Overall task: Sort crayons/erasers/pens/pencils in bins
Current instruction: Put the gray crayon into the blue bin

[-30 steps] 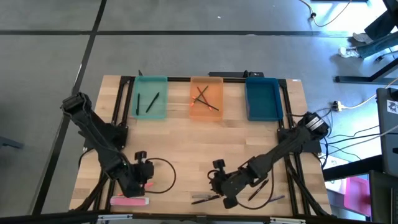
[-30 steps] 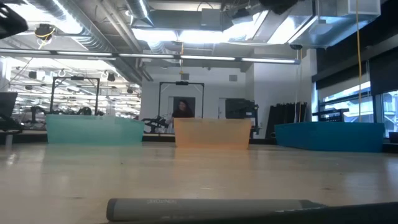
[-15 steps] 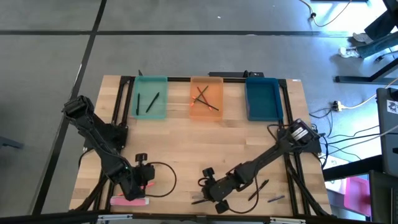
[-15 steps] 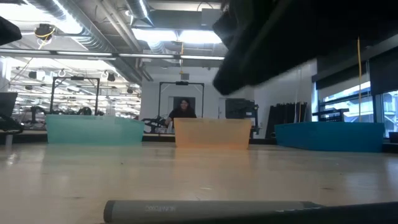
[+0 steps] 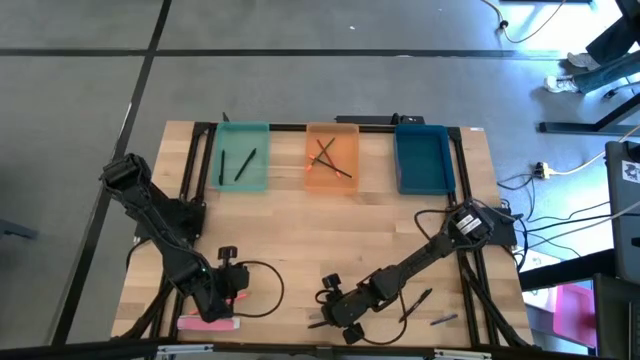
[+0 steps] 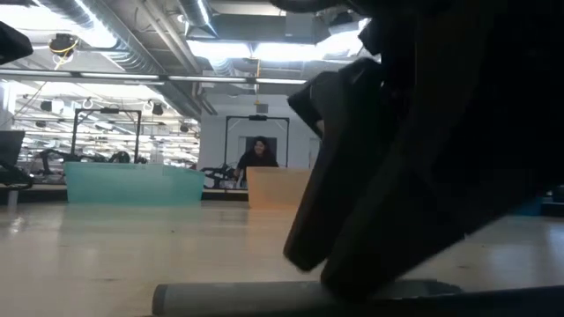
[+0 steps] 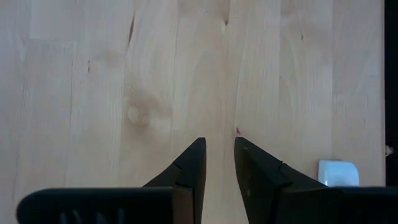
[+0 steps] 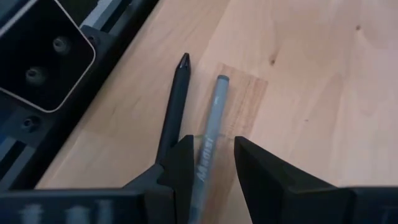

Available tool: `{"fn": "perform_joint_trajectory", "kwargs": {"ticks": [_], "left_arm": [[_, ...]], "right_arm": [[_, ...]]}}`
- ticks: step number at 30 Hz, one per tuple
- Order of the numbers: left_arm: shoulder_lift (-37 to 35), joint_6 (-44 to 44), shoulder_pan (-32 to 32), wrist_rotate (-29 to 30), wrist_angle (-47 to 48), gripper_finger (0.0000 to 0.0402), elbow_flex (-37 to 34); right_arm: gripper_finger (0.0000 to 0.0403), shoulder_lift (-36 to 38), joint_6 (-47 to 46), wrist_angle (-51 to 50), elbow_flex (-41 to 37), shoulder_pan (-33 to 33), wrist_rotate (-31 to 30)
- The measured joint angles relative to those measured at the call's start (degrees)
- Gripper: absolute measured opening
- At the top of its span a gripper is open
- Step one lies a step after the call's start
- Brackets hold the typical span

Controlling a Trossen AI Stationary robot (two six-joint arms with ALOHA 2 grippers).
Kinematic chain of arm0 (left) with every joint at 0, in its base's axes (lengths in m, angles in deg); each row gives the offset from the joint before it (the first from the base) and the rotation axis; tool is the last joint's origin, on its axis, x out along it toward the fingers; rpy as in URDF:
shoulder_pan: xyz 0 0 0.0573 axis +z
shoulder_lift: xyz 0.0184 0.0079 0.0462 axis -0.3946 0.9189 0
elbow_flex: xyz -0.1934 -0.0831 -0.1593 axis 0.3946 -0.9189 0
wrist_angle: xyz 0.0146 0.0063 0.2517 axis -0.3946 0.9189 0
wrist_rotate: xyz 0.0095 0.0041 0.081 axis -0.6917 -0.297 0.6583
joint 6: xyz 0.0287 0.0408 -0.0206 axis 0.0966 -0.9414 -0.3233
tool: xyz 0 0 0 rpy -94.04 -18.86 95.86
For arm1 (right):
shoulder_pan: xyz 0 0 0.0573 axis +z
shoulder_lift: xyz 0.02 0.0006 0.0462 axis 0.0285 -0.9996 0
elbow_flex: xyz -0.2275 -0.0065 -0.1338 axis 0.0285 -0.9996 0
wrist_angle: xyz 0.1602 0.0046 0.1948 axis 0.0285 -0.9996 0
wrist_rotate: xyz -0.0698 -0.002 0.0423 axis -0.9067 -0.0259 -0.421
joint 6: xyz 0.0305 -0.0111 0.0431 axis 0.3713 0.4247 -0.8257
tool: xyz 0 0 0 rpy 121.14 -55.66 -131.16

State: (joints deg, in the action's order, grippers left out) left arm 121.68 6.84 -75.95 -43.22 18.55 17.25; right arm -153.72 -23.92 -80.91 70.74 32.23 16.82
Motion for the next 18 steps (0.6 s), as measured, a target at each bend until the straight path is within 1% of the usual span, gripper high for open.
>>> {"fn": "perform_joint_trajectory", "kwargs": {"ticks": [7,12,18], "left_arm": [[0.0,0.5,0.0,0.0,0.0,0.0076,0.0],[0.0,0.5,0.0,0.2,0.0,0.0076,0.0],[0.0,0.6,0.0,0.2,0.0,0.0076,0.0]], "right_arm": [[0.0121,-0.5,-0.1,-0.3,0.0,0.0,0.6],[0.0121,-0.4,-0.4,-2.7,0.1,0.1,-2.6],[0.0121,-0.3,-0.7,-3.9,0.2,-1.2,-2.8]]}}
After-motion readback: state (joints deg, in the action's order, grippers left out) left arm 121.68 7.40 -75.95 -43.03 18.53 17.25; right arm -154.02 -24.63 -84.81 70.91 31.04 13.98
